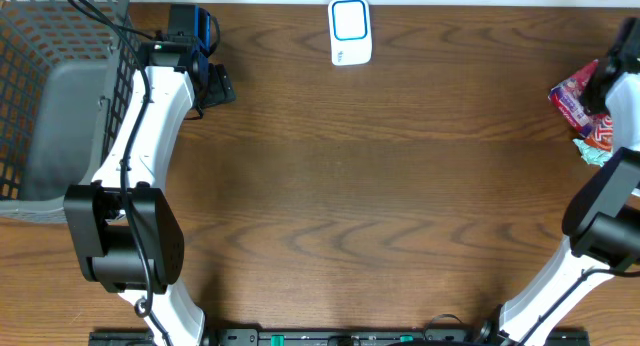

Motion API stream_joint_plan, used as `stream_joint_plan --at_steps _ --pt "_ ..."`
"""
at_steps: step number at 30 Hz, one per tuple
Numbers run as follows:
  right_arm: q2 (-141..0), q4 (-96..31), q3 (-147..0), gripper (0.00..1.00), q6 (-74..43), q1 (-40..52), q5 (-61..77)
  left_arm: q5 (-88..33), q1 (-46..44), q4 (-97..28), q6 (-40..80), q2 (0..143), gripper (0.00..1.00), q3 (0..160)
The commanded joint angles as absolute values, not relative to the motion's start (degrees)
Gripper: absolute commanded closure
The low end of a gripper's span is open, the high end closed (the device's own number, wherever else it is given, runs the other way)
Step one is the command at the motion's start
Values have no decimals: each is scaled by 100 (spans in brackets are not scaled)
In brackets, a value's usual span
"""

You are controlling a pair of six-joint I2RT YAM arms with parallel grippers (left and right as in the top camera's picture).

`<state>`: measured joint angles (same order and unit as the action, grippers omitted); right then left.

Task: Scan the item barcode
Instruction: 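Carry the snack bar right and set it by the purple pack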

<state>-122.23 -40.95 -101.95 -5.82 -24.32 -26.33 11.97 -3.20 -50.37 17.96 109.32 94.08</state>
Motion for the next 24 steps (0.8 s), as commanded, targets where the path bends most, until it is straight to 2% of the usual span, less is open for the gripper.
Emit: stream_joint_plan --at_steps 1,5,15,24 --pt "-12199 -4213 -10175 99 -1664 -2740 -2665 1249 -318 -5052 1782 10903 1 9376" --pt "-12199 -4357 -10165 99 -2281 -2956 -2589 1249 -318 -5052 1782 10903 1 9376" --pt "-12210 -4235 -10134 99 -2672 -3131 -1472 1249 -318 -5052 1782 10903 1 9376" --pt "-12210 -4689 -10134 99 -2888 -3291 -2504 1249 -318 -5052 1782 10903 1 9376"
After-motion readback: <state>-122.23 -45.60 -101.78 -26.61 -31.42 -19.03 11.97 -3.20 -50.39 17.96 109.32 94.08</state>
